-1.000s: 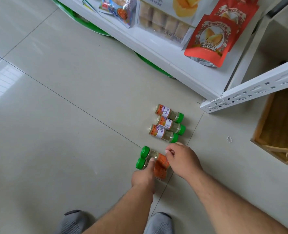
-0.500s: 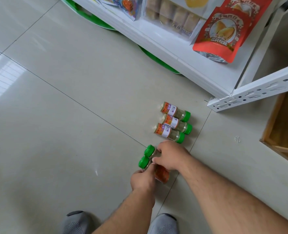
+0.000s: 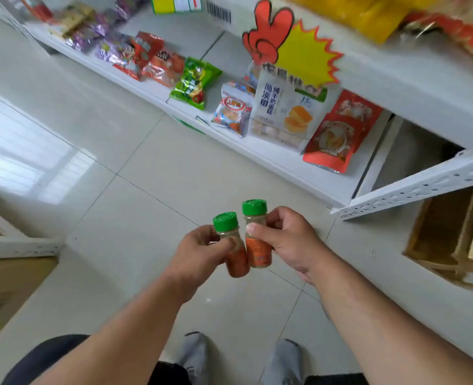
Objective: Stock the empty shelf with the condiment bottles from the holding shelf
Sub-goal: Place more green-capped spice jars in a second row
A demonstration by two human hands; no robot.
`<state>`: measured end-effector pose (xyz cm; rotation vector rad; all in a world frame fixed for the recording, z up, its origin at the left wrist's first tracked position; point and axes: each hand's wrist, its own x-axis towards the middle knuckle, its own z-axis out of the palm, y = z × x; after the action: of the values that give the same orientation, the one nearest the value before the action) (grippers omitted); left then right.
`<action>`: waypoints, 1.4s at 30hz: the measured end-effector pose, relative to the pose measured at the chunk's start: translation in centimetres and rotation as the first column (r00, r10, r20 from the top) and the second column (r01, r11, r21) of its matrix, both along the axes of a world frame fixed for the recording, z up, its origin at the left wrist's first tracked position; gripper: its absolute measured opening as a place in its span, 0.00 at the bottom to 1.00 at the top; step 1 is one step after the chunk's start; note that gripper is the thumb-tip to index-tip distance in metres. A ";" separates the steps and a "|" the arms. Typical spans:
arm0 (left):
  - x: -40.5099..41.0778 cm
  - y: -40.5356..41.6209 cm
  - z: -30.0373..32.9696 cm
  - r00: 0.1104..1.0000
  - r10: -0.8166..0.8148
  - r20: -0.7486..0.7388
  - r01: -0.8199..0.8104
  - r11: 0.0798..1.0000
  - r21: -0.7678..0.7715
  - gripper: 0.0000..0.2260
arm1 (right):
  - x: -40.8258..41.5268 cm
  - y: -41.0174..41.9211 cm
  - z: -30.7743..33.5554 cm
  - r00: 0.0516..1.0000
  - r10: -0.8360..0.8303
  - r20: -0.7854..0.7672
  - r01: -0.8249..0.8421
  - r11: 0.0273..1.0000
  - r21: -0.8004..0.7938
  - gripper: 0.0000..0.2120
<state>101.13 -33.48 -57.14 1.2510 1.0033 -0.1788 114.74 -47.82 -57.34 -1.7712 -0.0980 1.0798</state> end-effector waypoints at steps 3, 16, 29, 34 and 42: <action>0.8 1.7 12.5 0.995 0.018 0.100 -0.016 1.000 -0.021 0.15 | 0.3 1.8 12.7 0.999 -0.002 -0.034 0.006 0.993 0.116 0.17; 3.3 6.1 56.7 0.932 -0.025 0.361 -0.007 0.996 0.087 0.20 | 1.6 5.5 57.7 0.986 -0.114 0.122 0.081 0.966 0.244 0.15; 3.8 17.6 66.2 0.854 -0.174 0.490 0.107 0.981 0.161 0.15 | -0.6 15.2 67.8 0.957 -0.277 0.084 0.239 0.920 0.310 0.09; 4.0 23.5 67.9 0.844 -0.236 0.482 0.148 0.966 0.214 0.14 | -1.3 20.5 68.6 0.939 -0.343 0.026 0.320 0.899 0.298 0.10; 7.4 29.5 68.1 0.862 -0.304 0.406 0.127 0.904 0.408 0.10 | 1.0 24.5 69.1 0.906 -0.344 0.245 0.291 0.929 0.229 0.13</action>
<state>108.51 -4.02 10.99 1.6589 0.4829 0.1407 115.69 -23.32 11.80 -1.6869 -0.0766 0.5595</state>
